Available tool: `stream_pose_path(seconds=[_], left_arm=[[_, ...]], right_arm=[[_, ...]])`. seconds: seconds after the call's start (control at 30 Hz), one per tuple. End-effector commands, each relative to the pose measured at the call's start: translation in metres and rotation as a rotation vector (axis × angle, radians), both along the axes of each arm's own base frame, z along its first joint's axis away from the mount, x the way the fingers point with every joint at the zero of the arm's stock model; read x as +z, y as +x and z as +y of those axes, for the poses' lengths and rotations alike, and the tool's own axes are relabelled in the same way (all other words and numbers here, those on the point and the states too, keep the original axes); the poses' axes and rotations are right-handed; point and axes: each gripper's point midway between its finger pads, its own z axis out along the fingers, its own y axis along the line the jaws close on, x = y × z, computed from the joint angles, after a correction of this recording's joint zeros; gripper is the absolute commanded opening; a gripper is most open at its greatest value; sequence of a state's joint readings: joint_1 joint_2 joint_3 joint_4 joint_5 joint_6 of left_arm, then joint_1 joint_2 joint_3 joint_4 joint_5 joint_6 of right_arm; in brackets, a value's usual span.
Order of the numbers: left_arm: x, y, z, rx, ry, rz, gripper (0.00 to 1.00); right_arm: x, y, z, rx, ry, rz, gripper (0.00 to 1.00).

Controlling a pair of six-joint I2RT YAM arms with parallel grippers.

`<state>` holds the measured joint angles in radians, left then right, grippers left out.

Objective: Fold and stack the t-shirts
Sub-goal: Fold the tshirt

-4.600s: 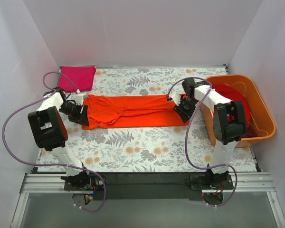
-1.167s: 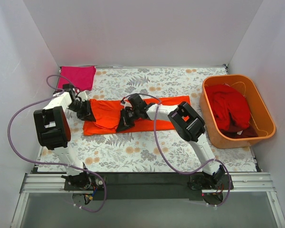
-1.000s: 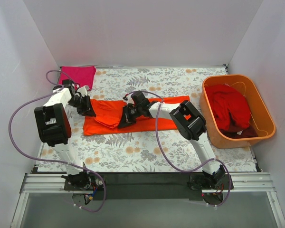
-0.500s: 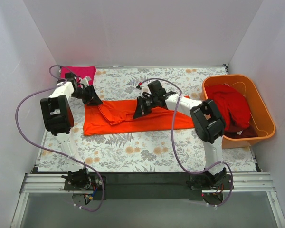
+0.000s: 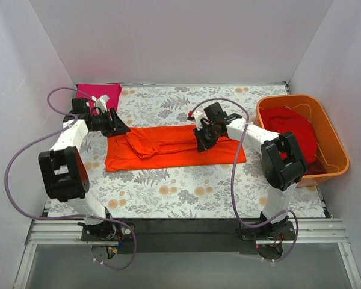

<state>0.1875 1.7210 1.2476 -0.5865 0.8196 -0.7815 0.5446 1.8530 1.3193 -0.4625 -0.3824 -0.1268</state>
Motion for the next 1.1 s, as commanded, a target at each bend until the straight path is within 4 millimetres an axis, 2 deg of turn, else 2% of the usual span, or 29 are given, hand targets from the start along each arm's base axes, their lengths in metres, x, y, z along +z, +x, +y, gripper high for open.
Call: stream_pose_path(seconds=[0.0, 0.13, 0.17, 0.27, 0.5, 0.67, 0.73, 0.77, 0.8, 0.87, 1.07], left_arm=[[-0.007, -0.032, -0.008, -0.009, -0.014, 0.033, 0.41], [-0.03, -0.051, -0.024, 0.015, -0.045, 0.117, 0.53], [-0.034, -0.052, -0.026, 0.022, -0.042, 0.126, 0.58], [-0.048, -0.054, -0.033, 0.025, -0.031, 0.147, 0.64], [-0.076, -0.045, -0.046, 0.027, 0.011, 0.172, 0.68], [-0.076, -0.036, -0.061, 0.001, -0.017, 0.172, 0.68], [-0.066, -0.028, -0.064, -0.01, -0.035, 0.143, 0.67], [-0.061, -0.029, -0.077, -0.051, -0.045, 0.13, 0.67], [-0.052, -0.022, -0.081, -0.062, -0.047, 0.092, 0.66], [-0.044, -0.021, -0.093, -0.102, -0.055, 0.062, 0.66], [-0.047, -0.011, -0.112, -0.144, -0.046, 0.034, 0.65]], right_arm=[[-0.005, 0.005, -0.043, 0.017, -0.173, -0.093, 0.01], [-0.014, 0.005, -0.068, -0.023, -0.242, -0.077, 0.01], [-0.017, 0.004, -0.072, -0.028, -0.253, -0.074, 0.01], [-0.018, 0.007, -0.08, -0.034, -0.281, -0.085, 0.01], [-0.026, 0.005, -0.098, -0.046, -0.327, -0.081, 0.01], [-0.027, 0.008, -0.104, -0.059, -0.329, -0.075, 0.01], [-0.026, 0.011, -0.106, -0.063, -0.327, -0.077, 0.01], [-0.026, 0.011, -0.107, -0.064, -0.328, -0.078, 0.01], [-0.026, 0.012, -0.107, -0.065, -0.326, -0.079, 0.01], [-0.027, 0.011, -0.109, -0.062, -0.33, -0.075, 0.01], [-0.028, 0.007, -0.114, -0.06, -0.34, -0.071, 0.01]])
